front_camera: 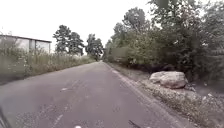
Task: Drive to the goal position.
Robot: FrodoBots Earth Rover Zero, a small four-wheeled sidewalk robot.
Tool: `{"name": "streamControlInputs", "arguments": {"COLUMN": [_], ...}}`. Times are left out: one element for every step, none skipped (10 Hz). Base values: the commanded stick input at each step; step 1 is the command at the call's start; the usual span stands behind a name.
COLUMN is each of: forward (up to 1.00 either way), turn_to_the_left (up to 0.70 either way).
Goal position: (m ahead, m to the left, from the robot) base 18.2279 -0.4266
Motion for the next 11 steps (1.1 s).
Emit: {"name": "streamControlInputs", "arguments": {"forward": [0.07, 0.07, 0.07, 0.07, 0.07, 0.07, 0.07, 0.07, 0.07, 0.07, 0.07], "turn_to_the_left": [0.00, 0.00, 0.00, 0.00, 0.00, 0.00, 0.00, 0.00, 0.00, 0.00, 0.00]}}
